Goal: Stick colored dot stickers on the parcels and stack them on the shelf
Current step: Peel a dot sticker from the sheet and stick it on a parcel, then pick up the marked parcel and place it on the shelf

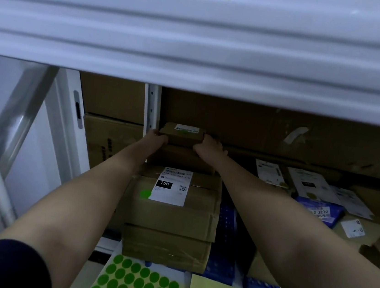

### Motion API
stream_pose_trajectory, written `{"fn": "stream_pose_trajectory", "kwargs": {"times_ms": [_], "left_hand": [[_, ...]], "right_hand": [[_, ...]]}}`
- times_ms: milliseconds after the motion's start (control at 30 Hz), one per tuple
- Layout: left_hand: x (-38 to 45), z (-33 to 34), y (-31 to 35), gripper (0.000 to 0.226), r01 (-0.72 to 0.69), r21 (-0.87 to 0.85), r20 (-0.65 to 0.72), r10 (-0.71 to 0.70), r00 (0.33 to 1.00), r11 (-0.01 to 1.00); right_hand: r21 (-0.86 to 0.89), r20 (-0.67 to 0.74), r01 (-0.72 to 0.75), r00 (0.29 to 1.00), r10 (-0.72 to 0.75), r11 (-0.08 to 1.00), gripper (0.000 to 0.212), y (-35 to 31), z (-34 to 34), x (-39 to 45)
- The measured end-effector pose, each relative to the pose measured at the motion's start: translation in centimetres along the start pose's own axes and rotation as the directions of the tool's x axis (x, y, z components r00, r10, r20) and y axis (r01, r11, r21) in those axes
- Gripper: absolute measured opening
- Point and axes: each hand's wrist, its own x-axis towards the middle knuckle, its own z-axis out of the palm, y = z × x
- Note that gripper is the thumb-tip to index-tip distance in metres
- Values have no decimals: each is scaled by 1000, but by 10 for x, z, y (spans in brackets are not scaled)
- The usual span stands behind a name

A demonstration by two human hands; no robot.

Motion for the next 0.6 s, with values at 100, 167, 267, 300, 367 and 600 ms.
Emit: {"fn": "stream_pose_trajectory", "kwargs": {"times_ms": [100,167,267,300,367,600], "left_hand": [[-1,1,-1,62,0,43,-21,1,1000,999],[-3,-1,1,65,-11,92,-74,18,997,996],[-10,-3,3,64,-75,198,-191,113,975,977],[-12,-3,4,61,-110,258,-228,172,958,960],[-20,1,7,53,-182,402,-290,313,904,897],[-62,42,42,34,-405,584,-229,622,749,703]], "right_hand": [[-5,-5,-3,1000,3,1000,63,0,-1,-1],[0,-17,16,1000,-16,1000,60,1,-4,-3],[18,-105,67,992,-65,998,52,7,-12,-10],[26,-151,91,985,-86,995,50,11,-16,-13],[53,-248,149,960,-131,987,46,21,-27,-19],[115,-545,183,833,-92,976,18,51,-70,-48]]}}
